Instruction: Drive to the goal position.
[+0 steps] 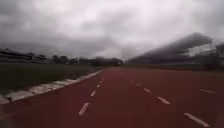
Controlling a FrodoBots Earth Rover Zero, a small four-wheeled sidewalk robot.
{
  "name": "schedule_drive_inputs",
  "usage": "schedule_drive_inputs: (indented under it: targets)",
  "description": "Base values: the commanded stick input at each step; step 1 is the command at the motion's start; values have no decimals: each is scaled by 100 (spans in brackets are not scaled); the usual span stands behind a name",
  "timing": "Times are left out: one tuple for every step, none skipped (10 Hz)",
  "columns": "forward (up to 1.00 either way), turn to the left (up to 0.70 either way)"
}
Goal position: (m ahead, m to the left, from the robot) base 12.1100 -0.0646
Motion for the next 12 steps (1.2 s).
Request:
schedule_drive_inputs:
  targets:
    - [70, 0]
    - [70, 0]
    - [70, 0]
    - [70, 0]
    - [70, 0]
    - [70, 0]
    - [70, 0]
    - [70, 0]
    - [70, 0]
    - [70, 0]
    - [70, 0]
    - [70, 0]
